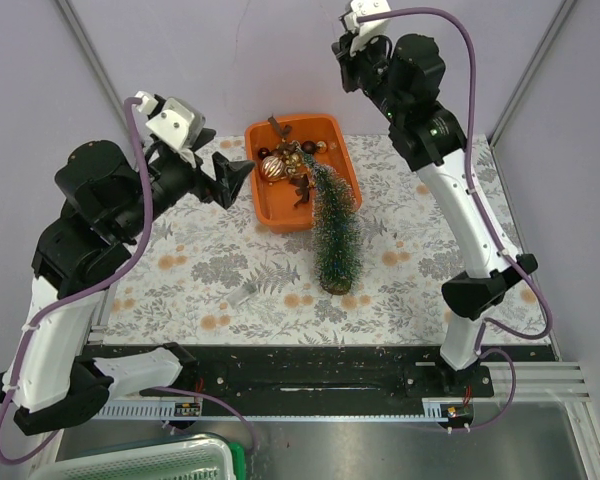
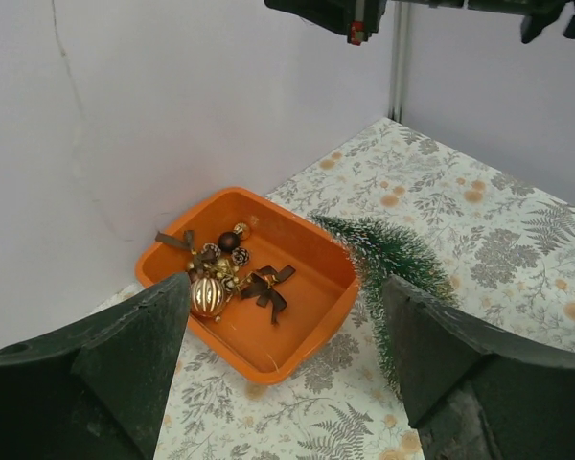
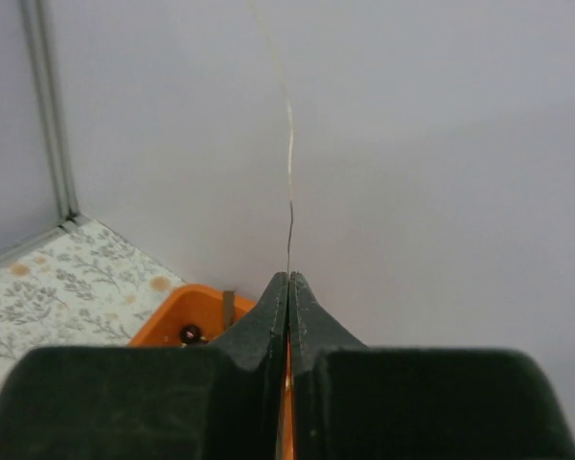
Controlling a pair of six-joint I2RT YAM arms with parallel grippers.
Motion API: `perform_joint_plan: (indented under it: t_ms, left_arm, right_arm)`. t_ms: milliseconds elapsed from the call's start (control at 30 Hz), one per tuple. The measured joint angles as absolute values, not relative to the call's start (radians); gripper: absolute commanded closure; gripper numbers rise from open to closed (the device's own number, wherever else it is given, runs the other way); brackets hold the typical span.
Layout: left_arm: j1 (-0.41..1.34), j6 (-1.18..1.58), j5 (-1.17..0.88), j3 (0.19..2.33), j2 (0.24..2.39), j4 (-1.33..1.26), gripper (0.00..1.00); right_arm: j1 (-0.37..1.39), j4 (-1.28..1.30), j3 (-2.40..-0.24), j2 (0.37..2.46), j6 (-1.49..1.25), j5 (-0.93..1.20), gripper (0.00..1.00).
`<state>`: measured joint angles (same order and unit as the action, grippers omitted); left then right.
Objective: Decorate the small christmas tree
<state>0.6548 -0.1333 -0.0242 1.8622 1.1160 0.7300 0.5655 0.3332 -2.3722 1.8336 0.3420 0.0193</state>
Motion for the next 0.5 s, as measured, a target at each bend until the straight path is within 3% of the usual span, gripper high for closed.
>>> perform_joint_plan:
  t_ms: [333, 500]
  left_arm:
    - [0.688, -0.121, -0.053, 1.829, 1.123, 0.742, 0.15]
    - [0.7, -0.123, -0.053, 1.824, 1.127, 0.744, 0.15]
  right_arm:
    - [0.302, 0.523, -2.374, 1.871, 0.089, -0.127, 1.0]
    - [0.139, 0.634, -2.251, 1.846, -0.091, -0.209, 1.0]
